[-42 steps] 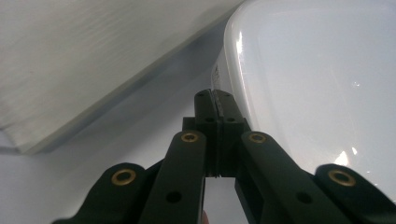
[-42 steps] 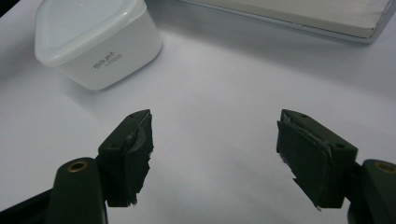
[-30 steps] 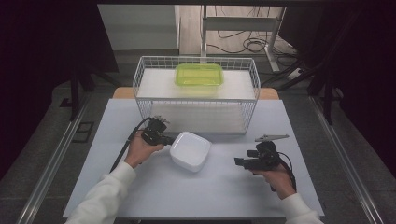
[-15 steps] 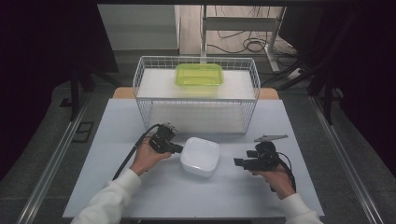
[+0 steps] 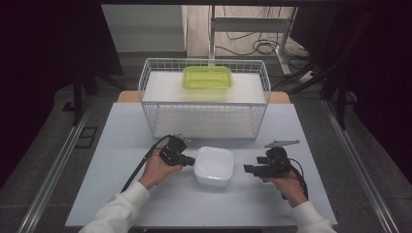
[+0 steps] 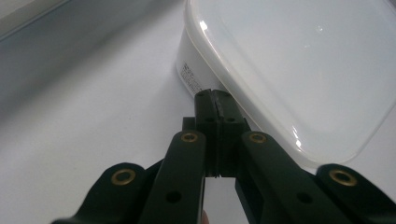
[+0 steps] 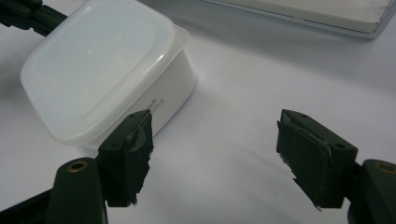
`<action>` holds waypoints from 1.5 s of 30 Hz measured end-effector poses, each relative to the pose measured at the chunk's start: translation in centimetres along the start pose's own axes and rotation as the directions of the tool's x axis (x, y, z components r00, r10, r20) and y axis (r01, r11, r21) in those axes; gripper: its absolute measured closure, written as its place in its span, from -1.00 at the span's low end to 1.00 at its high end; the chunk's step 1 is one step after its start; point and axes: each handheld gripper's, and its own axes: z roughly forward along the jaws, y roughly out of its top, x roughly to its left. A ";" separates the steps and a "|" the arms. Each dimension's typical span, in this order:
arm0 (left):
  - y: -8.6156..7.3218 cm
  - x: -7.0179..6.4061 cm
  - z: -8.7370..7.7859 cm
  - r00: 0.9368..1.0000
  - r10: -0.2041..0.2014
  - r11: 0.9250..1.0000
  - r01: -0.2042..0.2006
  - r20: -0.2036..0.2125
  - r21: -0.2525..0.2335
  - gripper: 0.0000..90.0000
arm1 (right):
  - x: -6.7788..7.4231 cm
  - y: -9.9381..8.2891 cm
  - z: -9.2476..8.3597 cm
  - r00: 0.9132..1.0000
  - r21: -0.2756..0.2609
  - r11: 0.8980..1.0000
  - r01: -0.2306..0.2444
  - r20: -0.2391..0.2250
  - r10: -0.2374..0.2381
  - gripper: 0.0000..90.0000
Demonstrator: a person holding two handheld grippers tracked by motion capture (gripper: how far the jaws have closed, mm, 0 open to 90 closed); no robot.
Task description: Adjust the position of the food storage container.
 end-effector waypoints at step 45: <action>-2.9 1.8 -6.4 0.967 -0.248 0.931 0.255 0.057 -0.261 -0.26 | -0.4 1.0 -2.0 0.998 -0.097 0.994 -0.043 -0.042 0.040 -0.41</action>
